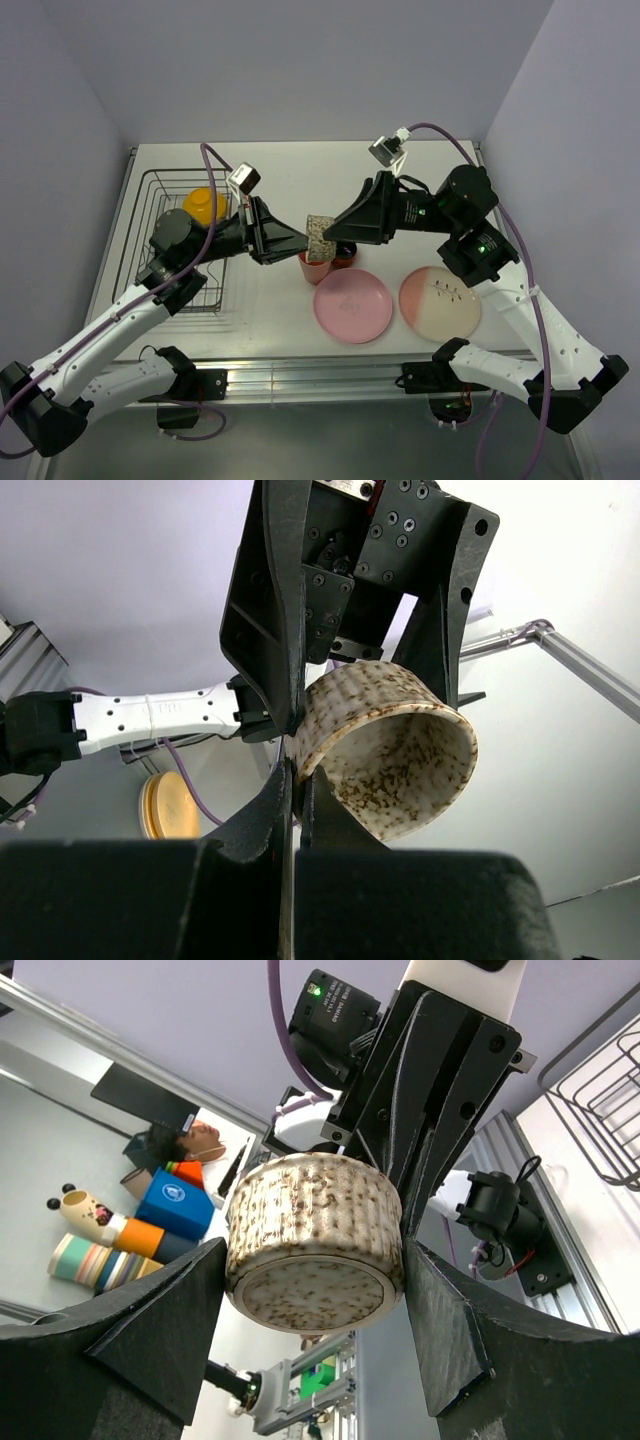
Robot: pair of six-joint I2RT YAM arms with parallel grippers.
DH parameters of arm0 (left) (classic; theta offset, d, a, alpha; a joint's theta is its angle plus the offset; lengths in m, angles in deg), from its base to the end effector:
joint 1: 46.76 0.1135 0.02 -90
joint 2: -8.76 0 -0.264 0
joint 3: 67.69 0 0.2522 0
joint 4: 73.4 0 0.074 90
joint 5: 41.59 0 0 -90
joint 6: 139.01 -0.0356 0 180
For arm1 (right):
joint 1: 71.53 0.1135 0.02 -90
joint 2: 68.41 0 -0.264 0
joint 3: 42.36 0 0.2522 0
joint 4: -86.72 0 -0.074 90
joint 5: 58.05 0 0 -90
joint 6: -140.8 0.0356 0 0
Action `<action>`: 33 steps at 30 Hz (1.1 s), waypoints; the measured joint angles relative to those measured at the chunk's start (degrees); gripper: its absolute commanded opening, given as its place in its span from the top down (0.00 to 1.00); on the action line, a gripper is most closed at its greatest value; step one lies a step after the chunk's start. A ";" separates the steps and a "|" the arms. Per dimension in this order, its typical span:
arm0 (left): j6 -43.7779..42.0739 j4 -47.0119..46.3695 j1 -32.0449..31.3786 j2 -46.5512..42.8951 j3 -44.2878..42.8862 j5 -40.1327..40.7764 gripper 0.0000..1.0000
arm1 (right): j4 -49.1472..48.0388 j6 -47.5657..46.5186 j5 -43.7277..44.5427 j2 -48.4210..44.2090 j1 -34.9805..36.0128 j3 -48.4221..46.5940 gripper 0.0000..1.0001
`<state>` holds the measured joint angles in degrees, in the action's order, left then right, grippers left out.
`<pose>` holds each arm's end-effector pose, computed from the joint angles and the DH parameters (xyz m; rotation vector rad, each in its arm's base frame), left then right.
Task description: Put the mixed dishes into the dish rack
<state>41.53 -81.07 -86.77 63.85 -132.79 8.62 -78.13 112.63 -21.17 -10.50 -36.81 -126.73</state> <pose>0.1491 -0.1549 0.4046 0.0338 1.7933 -2.2411 0.1474 0.1368 0.4682 -0.5537 1.7227 1.9205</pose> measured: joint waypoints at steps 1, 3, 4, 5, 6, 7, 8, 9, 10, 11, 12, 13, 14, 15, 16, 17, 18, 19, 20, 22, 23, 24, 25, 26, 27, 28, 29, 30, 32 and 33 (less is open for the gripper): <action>0.00 0.31 0.09 -0.15 0.00 0.00 1.00 | -0.02 -0.02 0.04 0.04 0.09 0.00 0.25; 0.00 1.03 0.20 -0.48 0.00 0.02 1.00 | 0.09 -0.04 0.17 0.09 0.26 0.00 0.27; -0.02 1.44 0.20 -0.68 0.00 0.13 1.00 | 0.22 -0.04 0.20 0.15 0.37 0.00 0.29; -0.04 1.84 0.20 -0.92 0.00 0.20 1.00 | 0.28 -0.02 0.20 0.17 0.52 0.00 0.33; -0.02 2.34 0.20 -1.22 0.00 0.20 1.00 | 0.35 0.02 0.22 0.24 0.72 0.00 0.37; 0.00 2.56 0.20 -1.44 0.04 0.22 1.00 | 0.33 0.02 0.24 0.28 0.92 0.00 0.41; 0.09 2.54 0.20 -1.73 0.24 0.26 1.00 | 0.33 0.00 0.28 0.28 1.14 0.00 0.56; 0.20 2.47 0.20 -1.95 0.48 0.26 1.00 | 0.37 -0.02 0.37 0.28 1.36 0.00 0.66; 0.24 2.45 0.20 -2.16 0.74 0.33 1.00 | 0.50 -0.07 0.50 0.31 1.55 0.00 0.79; 0.24 2.47 0.20 -2.36 0.90 0.46 1.00 | 0.59 -0.07 0.59 0.33 1.66 0.00 1.00; 0.28 2.51 0.20 -2.47 1.03 0.48 0.99 | 0.72 -0.11 0.68 0.37 1.81 0.00 1.00; 0.26 2.49 0.20 -2.54 1.16 0.55 0.84 | 0.81 -0.15 0.85 0.37 1.90 0.00 1.00; 0.20 2.45 0.20 -2.64 1.29 0.61 0.73 | 1.03 -0.20 1.05 0.37 1.95 0.00 1.00; 0.15 2.64 0.20 -2.78 1.44 0.83 0.58 | 1.20 -0.26 1.18 0.37 2.08 0.00 1.00; 0.15 2.84 0.31 -2.89 1.62 1.92 0.45 | 1.70 -0.33 0.79 0.33 2.29 0.00 1.00; 0.07 3.10 0.70 -2.91 1.79 2.84 0.21 | 2.36 -0.42 0.70 0.24 2.67 0.00 1.00; -0.11 3.61 1.07 -3.06 1.95 3.58 0.14 | 2.95 -0.66 0.83 0.15 2.89 0.00 1.00; -0.02 4.46 1.44 -3.41 2.29 4.46 0.09 | 3.65 -0.81 0.74 -0.02 3.13 -0.02 1.00; -0.09 5.51 1.81 -3.80 2.60 5.31 0.03 | 4.42 -1.07 0.79 -0.22 3.21 -0.02 1.00; -0.74 7.65 2.80 -4.44 2.82 6.75 0.01 | 6.12 -1.53 0.79 -0.59 3.43 -0.02 1.00; -1.03 8.76 3.21 -4.79 2.86 7.23 0.01 | 6.86 -1.73 0.83 -0.76 3.58 -0.02 1.00; -1.57 10.23 3.78 -5.29 2.89 7.80 0.01 | 7.50 -1.90 0.90 -0.92 3.67 -0.02 1.00; -2.12 11.39 4.17 -5.64 2.91 8.11 0.01 | 8.13 -2.19 1.09 -1.03 3.72 -0.02 1.00; -3.10 13.53 4.90 -6.34 2.89 8.37 0.01 | 8.94 -2.54 1.22 -1.05 3.78 -0.15 1.00; -4.26 16.11 5.70 -7.04 2.73 8.72 0.01 | 10.01 -2.86 1.46 -1.03 3.78 -0.42 1.00; -5.86 19.15 6.71 -7.61 2.36 9.31 0.01 | 11.10 -3.37 1.73 -0.87 3.78 -0.74 1.00; -7.61 22.77 7.69 -7.85 1.44 10.05 0.01 | 12.92 -4.33 2.23 -0.52 3.78 -1.53 1.00; -9.42 27.45 8.68 -7.82 -0.28 11.15 0.01 | 15.21 -5.44 2.86 0.13 3.82 -2.75 1.00; -14.27 38.14 10.67 -6.23 -6.10 14.36 0.01 | 19.43 -8.09 4.42 1.99 4.33 -5.68 1.00; -16.76 43.82 11.52 -4.90 -10.23 16.83 0.01 | 21.86 -9.57 5.31 3.34 4.70 -7.56 1.00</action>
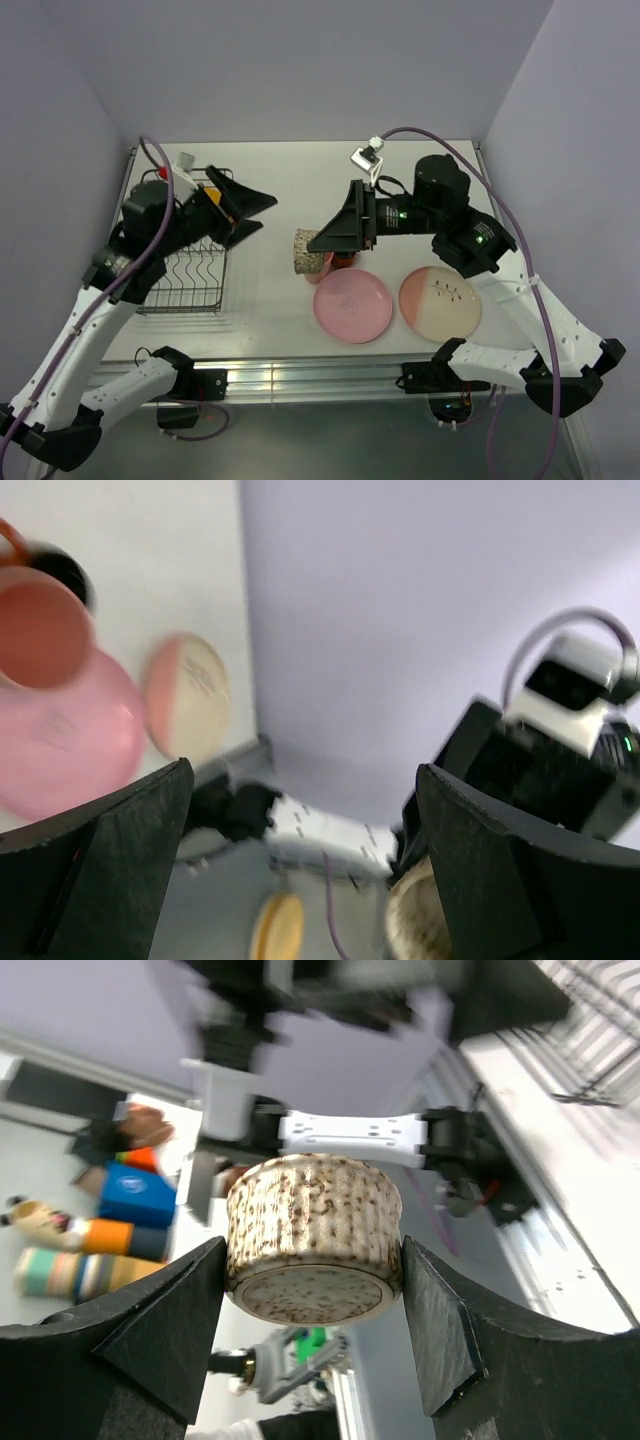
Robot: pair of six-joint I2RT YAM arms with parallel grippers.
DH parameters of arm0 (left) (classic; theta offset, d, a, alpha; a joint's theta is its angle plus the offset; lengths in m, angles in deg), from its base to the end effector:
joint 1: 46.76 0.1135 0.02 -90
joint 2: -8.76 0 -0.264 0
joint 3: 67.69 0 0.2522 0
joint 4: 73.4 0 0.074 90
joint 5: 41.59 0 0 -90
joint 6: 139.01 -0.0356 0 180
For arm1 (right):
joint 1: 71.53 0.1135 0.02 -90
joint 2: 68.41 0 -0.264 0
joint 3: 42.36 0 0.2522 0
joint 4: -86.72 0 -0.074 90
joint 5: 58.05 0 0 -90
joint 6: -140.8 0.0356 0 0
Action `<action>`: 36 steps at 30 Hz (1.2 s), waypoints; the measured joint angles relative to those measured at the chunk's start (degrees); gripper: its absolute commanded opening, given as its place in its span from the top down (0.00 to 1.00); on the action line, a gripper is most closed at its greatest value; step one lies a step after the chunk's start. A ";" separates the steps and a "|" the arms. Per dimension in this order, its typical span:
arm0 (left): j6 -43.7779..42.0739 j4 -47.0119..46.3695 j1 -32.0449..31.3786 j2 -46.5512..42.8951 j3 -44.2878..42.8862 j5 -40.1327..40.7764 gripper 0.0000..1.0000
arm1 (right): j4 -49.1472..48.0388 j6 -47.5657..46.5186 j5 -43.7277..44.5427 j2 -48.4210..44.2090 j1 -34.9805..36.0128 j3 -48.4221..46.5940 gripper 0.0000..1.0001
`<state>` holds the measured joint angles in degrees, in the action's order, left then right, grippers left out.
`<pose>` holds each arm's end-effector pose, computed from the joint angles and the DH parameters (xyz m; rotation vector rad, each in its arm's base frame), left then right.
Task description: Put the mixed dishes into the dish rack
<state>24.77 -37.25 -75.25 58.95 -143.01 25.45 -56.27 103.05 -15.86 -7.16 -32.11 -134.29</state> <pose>0.1552 -0.1000 0.4030 -0.4696 2.0108 -1.5663 0.1433 0.1520 0.4628 -0.5357 1.9678 1.8027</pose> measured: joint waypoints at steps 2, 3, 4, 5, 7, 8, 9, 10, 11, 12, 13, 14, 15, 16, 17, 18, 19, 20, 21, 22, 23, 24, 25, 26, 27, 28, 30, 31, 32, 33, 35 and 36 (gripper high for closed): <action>-4.63 9.60 1.36 3.39 -9.16 5.73 0.01 | 3.54 -2.78 2.12 2.40 0.94 -2.69 1.00; -6.38 13.09 1.79 4.76 -13.16 8.48 0.01 | 5.09 -4.02 2.99 3.52 1.57 -3.67 1.00; -8.20 16.70 2.29 6.34 -17.64 11.50 0.01 | 6.73 -5.46 4.22 4.87 2.25 -4.55 1.00; -9.86 19.58 2.75 7.74 -21.40 14.47 0.01 | 8.57 -6.93 5.60 6.38 3.13 -5.57 1.00; -12.83 26.21 4.15 10.36 -28.74 20.20 0.01 | 11.41 -9.29 7.67 9.53 4.87 -7.26 1.00; -13.77 28.28 4.79 11.34 -30.99 22.51 0.01 | 12.83 -10.60 8.92 11.21 5.84 -8.24 1.00; -14.78 30.58 5.86 12.39 -33.00 24.72 0.01 | 14.56 -12.09 10.27 13.29 6.95 -9.64 1.00; -15.82 32.57 7.19 13.25 -34.34 26.80 0.01 | 15.67 -13.35 11.37 15.08 7.78 -10.91 1.00; -16.57 34.58 8.85 13.92 -35.01 28.96 0.01 | 16.79 -14.53 12.59 17.05 8.72 -12.37 1.00; -17.40 36.22 10.73 14.27 -34.99 30.49 0.01 | 17.90 -15.89 13.92 19.21 9.79 -13.94 1.00; -17.86 37.62 12.48 14.51 -34.71 31.76 0.01 | 18.51 -16.90 15.04 20.90 10.58 -15.17 1.00; -18.58 38.84 14.47 14.56 -34.07 32.89 0.01 | 19.12 -18.14 16.22 22.97 11.52 -16.52 1.00; -19.26 39.89 16.96 14.43 -33.09 33.97 0.01 | 19.37 -18.91 16.98 24.26 12.02 -17.20 1.00; -19.74 40.52 18.80 14.19 -32.22 34.62 0.01 | 19.67 -19.65 17.81 25.70 12.59 -17.97 1.00; -20.26 41.11 20.70 13.75 -31.21 34.99 0.01 | 20.20 -20.44 18.69 27.21 13.18 -18.84 1.00; -20.74 41.70 22.84 13.18 -29.90 35.74 0.01 | 20.63 -21.11 19.54 28.44 13.66 -19.65 1.00; -21.11 42.29 24.70 12.44 -28.68 36.30 0.01 | 21.11 -22.05 20.63 30.01 14.29 -20.59 1.00; -21.35 42.84 26.16 11.65 -27.58 36.72 0.01 | 21.44 -22.56 21.35 30.99 14.64 -21.31 1.00; -21.64 43.28 27.19 10.93 -26.67 37.31 0.01 | 21.70 -23.34 22.21 32.41 15.13 -22.40 1.00; -21.70 43.54 28.20 10.03 -25.77 38.05 0.01 | 21.79 -23.93 22.95 33.81 15.54 -23.23 1.00; -21.81 44.04 28.92 9.18 -25.07 38.91 0.01 | 21.99 -24.55 23.74 35.19 16.02 -24.33 1.00; -21.84 44.81 29.51 8.28 -24.57 40.13 0.01 | 22.05 -25.18 24.52 36.72 16.50 -25.44 1.00; -21.84 45.31 29.81 7.61 -24.28 41.31 0.01 | 22.08 -25.62 25.05 37.83 16.92 -26.25 1.00; -21.84 45.94 29.94 6.84 -24.06 42.64 0.01 | 22.16 -26.29 26.01 39.39 17.55 -27.47 1.00; -21.81 46.29 30.03 6.08 -23.85 43.89 0.01 | 22.21 -26.73 26.62 40.59 18.03 -28.39 1.00; -21.66 46.49 30.03 5.16 -23.54 45.22 0.01 | 22.21 -27.21 27.28 41.64 18.56 -29.24 1.00; -21.57 46.84 30.03 3.34 -22.84 47.36 0.01 | 22.32 -28.17 28.83 44.13 19.78 -31.39 1.00; -21.51 47.28 30.03 2.45 -22.56 48.30 0.01 | 22.38 -28.63 29.59 45.18 20.28 -32.48 1.00; -21.44 47.69 30.03 1.66 -22.36 49.09 0.01 | 22.40 -29.11 30.34 46.31 20.83 -33.70 1.00; -21.35 48.06 30.03 0.90 -22.21 49.92 0.01 | 22.40 -29.59 31.26 47.45 21.31 -34.86 1.00; -20.92 49.13 30.03 -0.13 -22.14 51.19 0.01 | 22.49 -30.71 32.83 49.72 22.16 -37.59 1.00; -20.55 49.72 30.03 -0.70 -22.12 51.89 0.01 | 22.56 -31.17 33.46 50.86 22.49 -38.97 1.00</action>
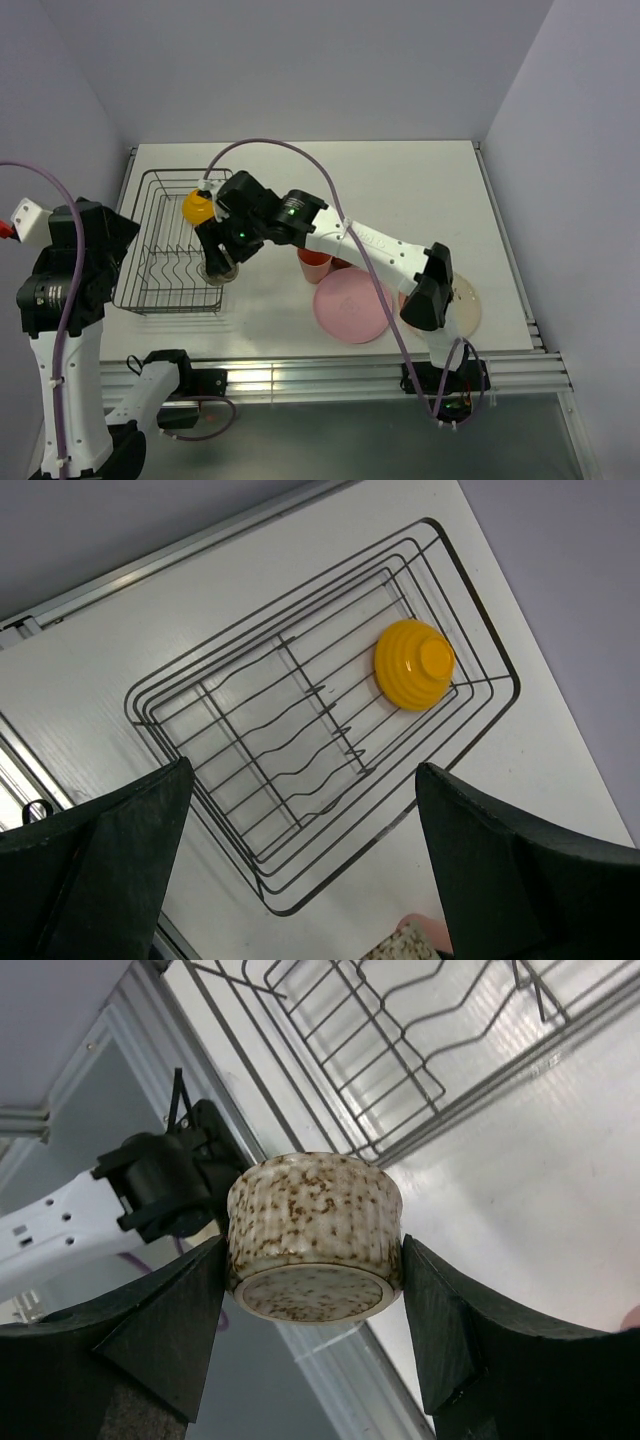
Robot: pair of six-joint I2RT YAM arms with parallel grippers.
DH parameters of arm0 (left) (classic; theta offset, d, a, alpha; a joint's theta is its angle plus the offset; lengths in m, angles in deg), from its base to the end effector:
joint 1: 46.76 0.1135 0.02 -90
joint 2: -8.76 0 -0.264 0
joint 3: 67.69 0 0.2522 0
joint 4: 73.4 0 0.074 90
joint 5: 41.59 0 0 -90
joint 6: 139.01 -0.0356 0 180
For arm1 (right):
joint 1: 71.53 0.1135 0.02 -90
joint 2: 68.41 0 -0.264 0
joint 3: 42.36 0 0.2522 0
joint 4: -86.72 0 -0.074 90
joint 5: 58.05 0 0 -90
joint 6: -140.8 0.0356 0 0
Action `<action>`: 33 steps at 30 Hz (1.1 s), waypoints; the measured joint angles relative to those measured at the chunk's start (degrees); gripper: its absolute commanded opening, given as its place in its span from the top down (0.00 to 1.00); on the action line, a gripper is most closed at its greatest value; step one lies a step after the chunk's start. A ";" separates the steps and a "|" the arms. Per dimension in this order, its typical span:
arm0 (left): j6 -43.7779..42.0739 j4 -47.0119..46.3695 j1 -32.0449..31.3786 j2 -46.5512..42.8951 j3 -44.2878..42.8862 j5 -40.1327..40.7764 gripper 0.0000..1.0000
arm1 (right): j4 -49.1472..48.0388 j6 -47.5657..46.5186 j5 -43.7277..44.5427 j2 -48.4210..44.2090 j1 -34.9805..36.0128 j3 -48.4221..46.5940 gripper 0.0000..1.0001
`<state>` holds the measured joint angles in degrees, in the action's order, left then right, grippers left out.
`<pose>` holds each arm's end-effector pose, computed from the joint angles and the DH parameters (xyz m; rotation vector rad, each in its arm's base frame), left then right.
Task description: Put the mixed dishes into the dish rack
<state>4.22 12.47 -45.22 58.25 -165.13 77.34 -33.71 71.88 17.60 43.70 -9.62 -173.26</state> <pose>0.0999 0.0199 0.4369 -1.2136 1.7613 0.0407 0.1995 0.3926 0.3685 -0.9976 2.2709 0.9850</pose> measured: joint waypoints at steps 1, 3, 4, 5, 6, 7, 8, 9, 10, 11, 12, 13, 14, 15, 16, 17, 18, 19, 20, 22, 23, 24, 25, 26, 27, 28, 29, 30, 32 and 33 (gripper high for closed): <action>0.20 0.55 0.00 -0.42 0.00 0.92 0.01 | 0.37 -0.61 0.61 1.55 0.33 -2.23 1.00; 0.48 1.64 0.02 -0.92 0.00 2.62 0.01 | 0.48 -1.46 1.33 4.48 0.72 -6.01 1.00; 0.52 2.29 0.02 -0.94 -0.02 3.56 0.01 | 0.57 -1.84 1.53 5.73 0.81 -7.69 1.00; 0.61 2.93 0.04 -0.92 -0.02 4.48 0.01 | 0.44 -2.21 1.84 6.93 1.03 -8.98 1.00; 0.63 3.41 0.04 -0.87 -0.02 5.42 0.01 | 0.50 -2.54 2.05 7.61 1.25 -9.70 1.00; 0.68 3.82 0.04 -0.70 -0.04 6.14 0.01 | 0.61 -2.78 2.32 8.57 1.36 -10.58 1.00; 0.68 4.11 0.04 -0.55 -0.15 6.58 0.01 | 0.59 -2.99 2.43 9.46 1.49 -11.34 1.00; 0.70 4.24 0.04 -0.39 -0.26 6.95 0.01 | 0.52 -3.19 2.58 10.43 1.68 -12.13 1.00; 0.81 4.31 0.04 -0.33 -0.35 7.08 0.01 | 0.39 -3.43 2.78 11.21 2.03 -12.48 1.00; 1.01 4.35 0.04 -0.28 -0.42 7.23 0.01 | 0.37 -3.72 2.95 11.96 2.45 -12.52 1.00; 1.07 4.50 0.04 -0.33 -0.55 7.39 0.01 | 0.46 -4.07 3.17 12.70 2.97 -12.63 1.00; 1.09 4.55 0.04 -0.59 -0.72 7.48 0.01 | 0.46 -4.28 3.41 13.27 3.50 -12.76 1.00; 1.07 4.70 0.04 -0.79 -1.03 7.56 0.01 | 0.59 -4.55 3.72 14.27 4.20 -13.22 1.00; 1.05 4.79 0.04 -1.03 -1.36 7.63 0.01 | 0.57 -4.83 4.02 15.28 4.90 -13.77 1.00; 1.05 4.94 0.04 -1.40 -1.77 7.67 0.01 | 0.52 -5.11 4.31 16.26 5.60 -14.16 1.00; 1.05 4.94 0.04 -1.79 -2.16 7.76 0.01 | 0.57 -5.35 4.59 16.98 6.05 -14.38 1.00; 1.05 4.94 0.04 -2.29 -2.58 7.76 0.01 | 0.59 -5.60 4.85 17.79 6.58 -14.69 1.00; 1.05 4.98 0.04 -2.86 -2.86 7.69 0.01 | 0.00 -5.84 5.55 18.62 7.10 -15.19 1.00; 1.07 4.98 0.04 -3.45 -3.06 7.56 0.01 | -0.59 -6.01 5.75 19.19 7.43 -15.78 1.00; 1.33 5.18 0.04 -4.50 -3.34 7.19 0.01 | -1.01 -6.34 6.60 19.63 7.85 -16.35 1.00; 1.46 5.22 0.04 -4.83 -3.43 6.88 0.01 | -1.07 -6.47 6.93 19.71 7.89 -16.41 1.00; 1.51 5.33 0.04 -5.03 -3.50 6.82 0.01 | -1.07 -6.67 7.56 19.87 7.96 -16.61 1.00; 1.53 5.40 0.04 -5.11 -3.61 6.64 0.01 | -1.11 -6.78 7.91 20.11 7.96 -16.87 1.00; 1.51 5.46 0.04 -5.11 -3.82 6.40 0.01 | -1.27 -6.88 8.39 20.44 7.96 -17.14 1.00; 1.46 5.46 0.04 -5.07 -4.22 6.23 0.01 | -1.55 -7.04 8.90 20.74 7.96 -17.22 1.00; 1.42 5.49 0.04 -5.03 -4.72 5.99 0.01 | -1.77 -7.10 9.38 21.05 7.96 -17.25 1.00; 1.36 5.51 0.04 -4.98 -5.29 5.79 0.01 | -1.88 -7.19 9.88 21.49 7.96 -17.33 1.00; 1.22 5.46 0.04 -4.98 -6.10 5.60 0.01 | -2.01 -7.28 10.43 21.99 7.96 -17.42 1.00; 1.03 5.40 0.04 -5.11 -7.08 5.35 0.01 | -2.45 -7.48 11.43 23.02 7.96 -17.44 1.00; 1.01 5.38 0.04 -5.18 -7.30 5.20 0.01 | -2.56 -7.54 11.80 23.32 7.96 -17.44 1.00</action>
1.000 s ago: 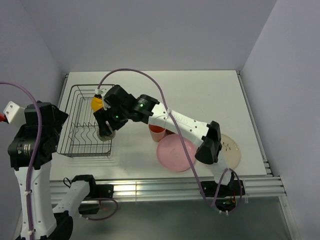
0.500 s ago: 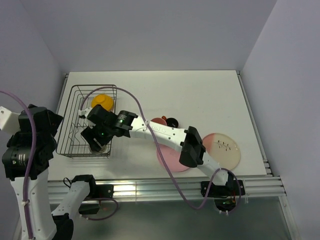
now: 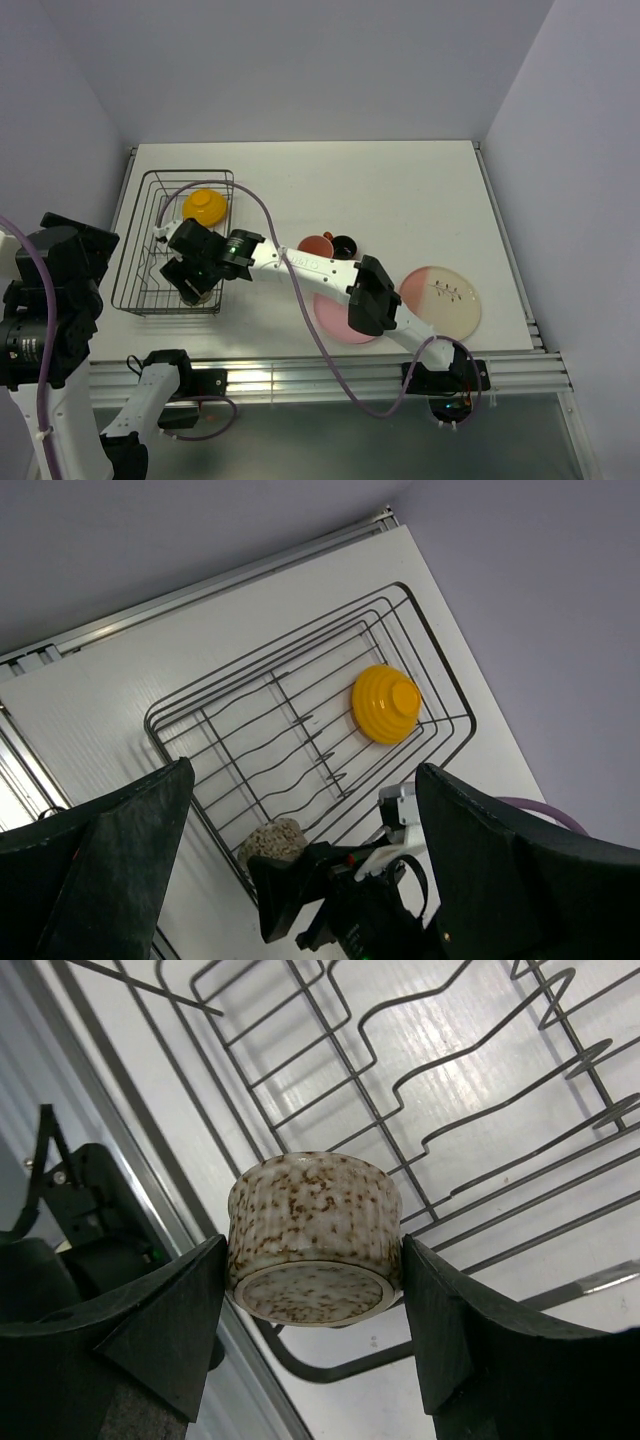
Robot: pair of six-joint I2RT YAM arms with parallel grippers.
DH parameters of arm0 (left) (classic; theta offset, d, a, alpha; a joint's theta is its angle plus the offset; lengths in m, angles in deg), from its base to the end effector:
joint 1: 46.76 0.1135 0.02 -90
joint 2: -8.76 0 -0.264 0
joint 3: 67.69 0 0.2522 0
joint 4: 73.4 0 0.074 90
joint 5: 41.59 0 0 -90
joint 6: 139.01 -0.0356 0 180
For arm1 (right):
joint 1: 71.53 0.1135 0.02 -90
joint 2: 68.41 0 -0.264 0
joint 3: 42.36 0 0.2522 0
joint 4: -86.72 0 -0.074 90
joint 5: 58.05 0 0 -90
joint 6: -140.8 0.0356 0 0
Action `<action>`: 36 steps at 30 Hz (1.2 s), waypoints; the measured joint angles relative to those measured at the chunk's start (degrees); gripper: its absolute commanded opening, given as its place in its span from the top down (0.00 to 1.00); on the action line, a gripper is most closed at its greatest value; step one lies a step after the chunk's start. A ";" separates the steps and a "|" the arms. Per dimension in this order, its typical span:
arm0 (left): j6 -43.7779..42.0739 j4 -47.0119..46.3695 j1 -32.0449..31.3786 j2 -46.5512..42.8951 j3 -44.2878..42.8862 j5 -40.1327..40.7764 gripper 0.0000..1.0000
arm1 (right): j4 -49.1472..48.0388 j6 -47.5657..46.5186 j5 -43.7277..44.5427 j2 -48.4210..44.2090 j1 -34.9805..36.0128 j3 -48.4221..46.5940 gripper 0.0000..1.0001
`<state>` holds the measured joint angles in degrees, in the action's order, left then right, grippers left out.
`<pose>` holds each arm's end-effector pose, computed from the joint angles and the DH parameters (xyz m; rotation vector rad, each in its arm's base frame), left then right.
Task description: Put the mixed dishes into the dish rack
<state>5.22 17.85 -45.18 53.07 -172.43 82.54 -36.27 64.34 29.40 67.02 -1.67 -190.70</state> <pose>0.0438 0.0212 0.4643 -1.2312 1.5876 0.0461 0.1819 0.5006 0.2789 -1.1870 2.1681 0.7373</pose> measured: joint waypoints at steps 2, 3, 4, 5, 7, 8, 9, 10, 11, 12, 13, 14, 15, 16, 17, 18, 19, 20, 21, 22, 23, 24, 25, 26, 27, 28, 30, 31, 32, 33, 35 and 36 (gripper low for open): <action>-0.02 0.07 0.00 -0.09 -0.07 -0.50 0.01 | 0.02 -0.31 0.42 0.83 0.00 -0.09 1.00; -0.02 0.04 0.00 -0.09 -0.07 -0.87 0.01 | 0.11 -0.61 0.61 1.22 0.00 -0.33 1.00; 0.00 0.04 0.00 -0.09 -0.04 -1.11 0.01 | 0.11 -0.94 0.79 1.66 0.00 -0.61 1.00; 0.00 0.04 0.00 -0.09 -0.04 -1.36 0.01 | 0.00 -1.25 1.01 1.97 0.00 -0.79 1.00; 0.00 0.04 0.00 -0.09 -0.04 -1.57 0.01 | 0.11 -1.92 1.66 2.29 0.00 -0.74 1.00; 0.00 0.04 0.00 -0.09 -0.04 -1.68 0.01 | 0.11 -2.32 1.99 2.43 0.00 -0.72 1.00; 0.00 0.04 0.00 -0.09 -0.04 -1.79 0.01 | 0.11 -2.62 2.25 2.54 0.00 -0.70 1.00; 0.00 0.04 0.00 -0.09 -0.04 -1.86 0.01 | 0.11 -2.93 2.54 2.64 0.00 -0.70 1.00; 0.00 0.04 0.00 -0.09 -0.04 -1.92 0.01 | 0.11 -3.10 2.71 2.73 0.00 -0.70 1.00; 0.00 0.04 0.00 -0.07 -0.04 -1.97 0.01 | 0.11 -3.21 2.91 2.82 0.00 -0.70 1.00; 0.02 0.04 0.00 -0.04 -0.04 -2.03 0.01 | 0.11 -3.37 2.99 2.97 0.00 -0.70 1.00; 0.02 0.04 0.00 0.02 -0.04 -2.23 0.01 | 0.07 -3.45 3.06 3.23 0.02 -0.70 1.00; 0.02 0.04 0.00 0.07 -0.04 -2.40 0.01 | 0.04 -3.54 3.06 3.50 0.02 -0.70 1.00; 0.00 0.04 0.00 0.17 -0.04 -2.58 0.01 | 0.07 -3.61 3.13 3.85 0.02 -0.70 1.00; 0.00 0.04 0.00 0.26 -0.04 -2.78 0.01 | 0.07 -3.65 3.15 4.37 0.02 -0.70 1.00; 0.00 0.04 0.00 0.35 -0.04 -2.86 0.01 | -0.44 -3.87 3.19 4.83 0.04 -0.70 1.00; -0.02 0.02 0.00 0.44 -0.04 -2.95 0.01 | -0.74 -3.85 3.17 5.18 0.13 -0.70 1.00; -0.04 0.04 0.00 0.52 -0.04 -3.15 0.01 | -0.74 -3.89 3.17 5.51 0.13 -0.70 1.00; -0.07 0.04 0.00 0.55 -0.04 -3.41 0.01 | -0.74 -3.87 3.17 5.75 0.15 -0.72 1.00; -0.09 0.04 0.00 0.57 -0.04 -3.63 0.01 | -0.79 -3.85 3.23 5.95 0.15 -0.74 1.00; -0.13 0.04 0.00 0.57 -0.04 -3.98 0.01 | -0.83 -3.82 3.26 6.21 0.17 -0.81 1.00; -0.15 0.04 0.00 0.57 -0.04 -4.33 0.01 | -0.98 -3.78 3.26 6.47 0.22 -0.83 1.00; -0.15 0.04 0.00 0.57 -0.04 -4.50 0.01 | -1.09 -3.74 3.21 6.58 0.22 -0.83 1.00; -0.15 0.04 0.00 0.57 -0.04 -4.87 0.01 | -1.07 -3.61 3.30 6.64 0.22 -0.83 0.96; -0.15 0.04 0.00 0.57 -0.04 -5.09 0.01 | -1.07 -3.56 3.39 6.64 0.24 -0.83 0.92; -0.17 0.04 0.00 0.57 -0.04 -5.44 0.01 | -1.07 -3.54 3.45 6.67 0.24 -0.83 0.88; -0.17 0.04 0.00 0.57 -0.02 -6.03 0.01 | -1.07 -3.52 3.45 6.67 0.24 -0.83 0.75; -0.15 0.04 0.00 0.57 0.00 -6.19 0.01 | -1.07 -3.52 3.45 6.67 0.24 -0.83 0.70; -0.17 0.04 0.00 0.59 0.04 -6.36 0.01 | -1.07 -3.48 3.45 6.64 0.24 -0.83 0.61; -0.20 0.04 0.00 0.57 0.11 -6.45 0.01 | -1.07 -3.41 3.45 6.67 0.24 -0.83 0.55; -0.42 0.07 0.00 0.61 0.13 -6.47 0.01 | -1.05 -3.37 3.52 6.67 0.28 -0.85 0.34; -0.55 0.07 0.00 0.66 0.13 -6.47 0.01 | -1.07 -3.34 3.56 6.67 0.31 -0.85 0.32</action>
<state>4.68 17.92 -45.18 53.73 -172.30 76.07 -37.34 61.00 32.97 73.69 -1.36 -191.56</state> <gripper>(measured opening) 0.992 0.732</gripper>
